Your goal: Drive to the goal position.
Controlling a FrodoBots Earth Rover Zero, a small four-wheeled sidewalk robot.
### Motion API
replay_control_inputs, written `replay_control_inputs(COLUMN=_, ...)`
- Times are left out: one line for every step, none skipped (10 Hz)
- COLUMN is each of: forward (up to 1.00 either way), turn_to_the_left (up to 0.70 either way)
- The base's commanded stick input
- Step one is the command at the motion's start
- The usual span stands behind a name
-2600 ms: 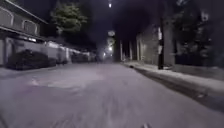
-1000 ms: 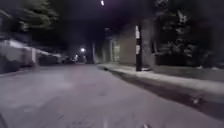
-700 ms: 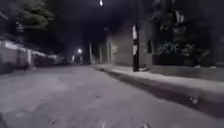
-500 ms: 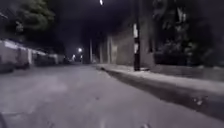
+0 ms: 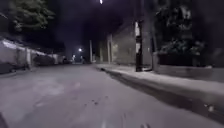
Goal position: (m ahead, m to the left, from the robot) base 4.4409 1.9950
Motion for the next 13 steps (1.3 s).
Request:
replay_control_inputs(forward=0.50, turn_to_the_left=0.00)
replay_control_inputs(forward=0.50, turn_to_the_left=0.09)
replay_control_inputs(forward=0.50, turn_to_the_left=0.33)
replay_control_inputs(forward=0.50, turn_to_the_left=0.46)
replay_control_inputs(forward=0.50, turn_to_the_left=0.31)
replay_control_inputs(forward=0.50, turn_to_the_left=0.00)
replay_control_inputs(forward=0.50, turn_to_the_left=0.00)
replay_control_inputs(forward=0.50, turn_to_the_left=0.00)
replay_control_inputs(forward=0.50, turn_to_the_left=0.00)
replay_control_inputs(forward=0.50, turn_to_the_left=0.00)
replay_control_inputs(forward=0.50, turn_to_the_left=0.00)
replay_control_inputs(forward=0.50, turn_to_the_left=0.00)
replay_control_inputs(forward=0.50, turn_to_the_left=0.00)
